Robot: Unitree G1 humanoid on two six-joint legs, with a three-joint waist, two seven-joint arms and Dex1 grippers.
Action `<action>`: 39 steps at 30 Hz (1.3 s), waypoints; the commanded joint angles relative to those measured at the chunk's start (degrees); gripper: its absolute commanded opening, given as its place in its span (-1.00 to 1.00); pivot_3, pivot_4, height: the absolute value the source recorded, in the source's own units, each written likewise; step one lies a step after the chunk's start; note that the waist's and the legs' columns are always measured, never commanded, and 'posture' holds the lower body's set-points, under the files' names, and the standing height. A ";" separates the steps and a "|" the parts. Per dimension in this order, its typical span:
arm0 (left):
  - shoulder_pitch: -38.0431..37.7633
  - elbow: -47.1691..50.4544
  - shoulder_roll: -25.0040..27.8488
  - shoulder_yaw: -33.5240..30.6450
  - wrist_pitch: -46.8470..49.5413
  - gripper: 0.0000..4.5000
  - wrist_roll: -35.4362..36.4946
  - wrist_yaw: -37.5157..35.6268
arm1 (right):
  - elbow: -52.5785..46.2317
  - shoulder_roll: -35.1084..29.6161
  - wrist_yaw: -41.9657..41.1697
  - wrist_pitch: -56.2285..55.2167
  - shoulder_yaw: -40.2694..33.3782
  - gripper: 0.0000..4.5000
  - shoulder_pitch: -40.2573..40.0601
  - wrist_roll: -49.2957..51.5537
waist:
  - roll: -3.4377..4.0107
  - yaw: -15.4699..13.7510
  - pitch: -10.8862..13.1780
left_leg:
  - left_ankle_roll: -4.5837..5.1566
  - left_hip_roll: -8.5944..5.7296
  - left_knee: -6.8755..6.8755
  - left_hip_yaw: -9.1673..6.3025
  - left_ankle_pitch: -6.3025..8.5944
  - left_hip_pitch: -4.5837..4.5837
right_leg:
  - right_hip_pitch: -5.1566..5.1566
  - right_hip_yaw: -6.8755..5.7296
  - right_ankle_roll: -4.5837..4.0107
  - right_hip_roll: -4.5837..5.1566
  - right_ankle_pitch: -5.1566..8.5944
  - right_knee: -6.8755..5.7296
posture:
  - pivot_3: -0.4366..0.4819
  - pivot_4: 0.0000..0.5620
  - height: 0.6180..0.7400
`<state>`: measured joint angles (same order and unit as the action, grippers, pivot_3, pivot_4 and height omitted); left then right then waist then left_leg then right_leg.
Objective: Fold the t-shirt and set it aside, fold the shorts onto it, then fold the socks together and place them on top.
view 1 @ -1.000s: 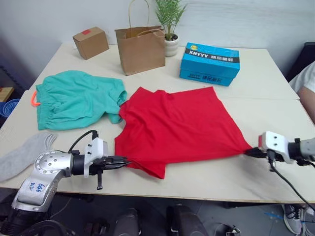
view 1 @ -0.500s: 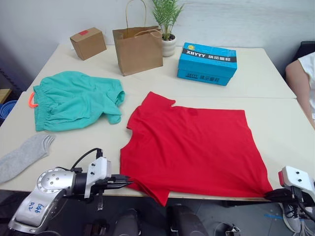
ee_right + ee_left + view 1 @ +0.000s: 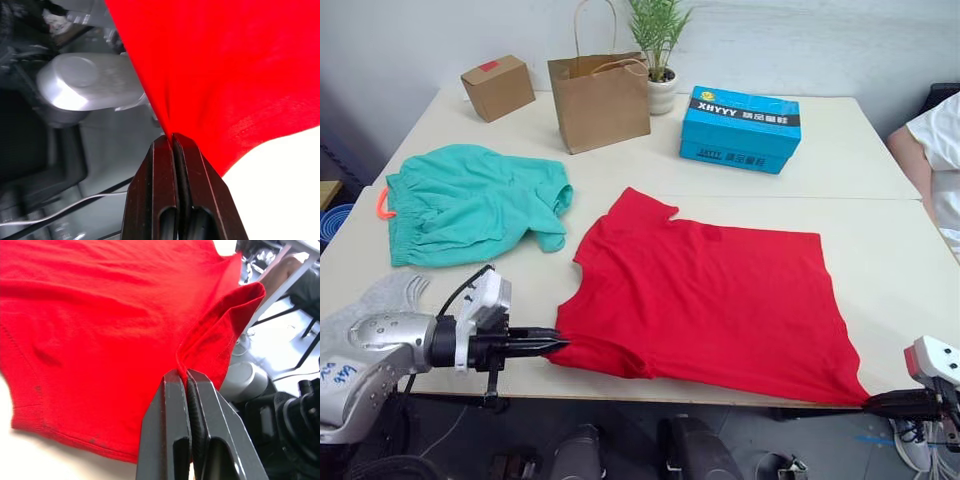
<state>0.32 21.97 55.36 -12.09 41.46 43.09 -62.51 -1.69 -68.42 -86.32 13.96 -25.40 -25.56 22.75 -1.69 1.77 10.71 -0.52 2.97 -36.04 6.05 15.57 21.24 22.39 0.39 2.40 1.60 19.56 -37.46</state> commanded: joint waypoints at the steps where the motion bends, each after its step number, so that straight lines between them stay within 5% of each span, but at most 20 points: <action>1: 1.24 -2.36 2.63 -0.33 4.23 -1.00 0.20 0.26 | 2.09 -2.70 -2.55 3.70 -0.07 -0.99 1.96 0.58 | 0.00 0.06 0.01 | 0.00 0.00 0.00 0.01 0.00 -0.01 | 0.01 0.01 -0.01 -0.01 0.00 0.00 | -0.05 -0.47 1.00; 8: 7.38 -6.63 -0.66 3.54 5.54 -1.00 -1.94 3.64 | 5.74 -2.27 -2.13 6.56 7.63 -0.99 12.76 0.93 | -0.05 -0.16 0.06 | -0.02 -0.02 0.01 0.00 0.01 0.06 | 0.06 0.00 -0.01 0.02 0.01 0.01 | -0.05 -0.47 1.00; 18: 11.81 -9.64 -1.18 4.71 2.43 -1.00 -4.05 0.33 | 8.33 -2.08 -2.26 8.79 12.86 -0.99 18.64 0.28 | -0.03 0.00 0.06 | -0.05 -0.02 0.00 0.01 0.02 0.07 | 0.08 0.00 0.00 0.00 0.00 -0.04 | -0.05 -0.47 1.00; 23: 15.42 -13.97 -1.62 10.32 -1.93 -1.00 -10.60 0.08 | 10.91 0.94 0.35 5.48 15.75 -0.99 21.50 -1.49 | -0.02 -0.11 0.06 | -0.08 -0.03 -0.04 0.01 -0.02 0.03 | 0.07 0.01 0.00 0.00 0.00 -0.09 | -0.05 -0.47 1.00; 39: 18.48 -18.37 -4.74 12.61 -5.93 -1.00 -15.72 -1.07 | 12.51 5.92 5.74 -0.04 15.57 -0.99 24.72 -2.64 | -0.01 0.01 0.07 | -0.11 -0.02 -0.09 0.04 -0.04 0.04 | 0.12 0.03 0.05 -0.03 -0.02 -0.25 | -0.05 -0.47 1.00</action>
<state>17.78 3.68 50.39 1.23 36.52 27.73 -63.38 10.23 -62.91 -81.85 14.39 -8.43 -1.15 20.34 -1.70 1.78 10.78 -0.63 2.95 -36.14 6.09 15.53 21.28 22.50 0.43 2.45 1.58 19.53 -37.71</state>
